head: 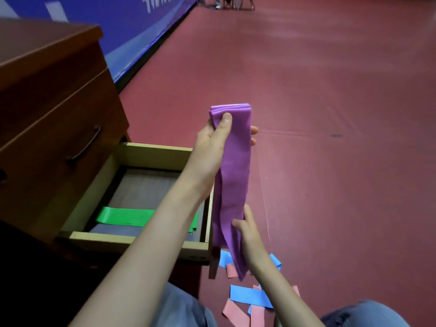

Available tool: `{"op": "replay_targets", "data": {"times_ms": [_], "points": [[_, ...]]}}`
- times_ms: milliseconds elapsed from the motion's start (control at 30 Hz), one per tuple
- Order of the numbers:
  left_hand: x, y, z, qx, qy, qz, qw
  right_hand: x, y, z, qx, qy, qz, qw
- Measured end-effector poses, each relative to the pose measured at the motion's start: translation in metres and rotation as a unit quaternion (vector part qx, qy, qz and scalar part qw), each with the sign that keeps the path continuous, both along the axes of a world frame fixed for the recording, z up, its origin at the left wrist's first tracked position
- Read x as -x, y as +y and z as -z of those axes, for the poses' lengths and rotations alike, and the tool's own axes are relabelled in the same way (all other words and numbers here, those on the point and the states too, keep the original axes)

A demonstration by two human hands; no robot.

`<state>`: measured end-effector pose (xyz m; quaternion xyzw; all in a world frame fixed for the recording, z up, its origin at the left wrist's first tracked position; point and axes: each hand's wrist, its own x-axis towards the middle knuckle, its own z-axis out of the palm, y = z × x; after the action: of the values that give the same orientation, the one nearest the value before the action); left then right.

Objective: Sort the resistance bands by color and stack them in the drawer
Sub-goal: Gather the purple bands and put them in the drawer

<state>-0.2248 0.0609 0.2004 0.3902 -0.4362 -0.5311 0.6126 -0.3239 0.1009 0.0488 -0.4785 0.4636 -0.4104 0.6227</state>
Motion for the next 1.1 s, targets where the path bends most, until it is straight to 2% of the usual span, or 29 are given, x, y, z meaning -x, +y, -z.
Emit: {"op": "replay_targets", "data": {"times_ms": [300,433,567,867,1100], "points": [[-0.027,-0.019,0.005,-0.037,0.045,-0.046,0.997,-0.013,-0.013,0.008,-0.078,0.024,-0.083,0.993],[-0.025,-0.026,0.007,-0.045,0.06,-0.061,0.995,-0.014,-0.009,0.009,-0.078,0.034,-0.124,0.989],[-0.031,-0.031,0.005,-0.045,0.084,-0.084,0.992,-0.014,-0.004,0.004,-0.077,0.028,-0.115,0.99],[-0.047,-0.031,0.001,-0.034,0.072,-0.089,0.993,0.019,0.01,0.006,-0.082,-0.011,-0.078,0.994],[-0.06,-0.038,0.011,-0.063,0.09,-0.079,0.991,0.055,0.016,0.008,-0.124,-0.05,-0.074,0.988]]}}
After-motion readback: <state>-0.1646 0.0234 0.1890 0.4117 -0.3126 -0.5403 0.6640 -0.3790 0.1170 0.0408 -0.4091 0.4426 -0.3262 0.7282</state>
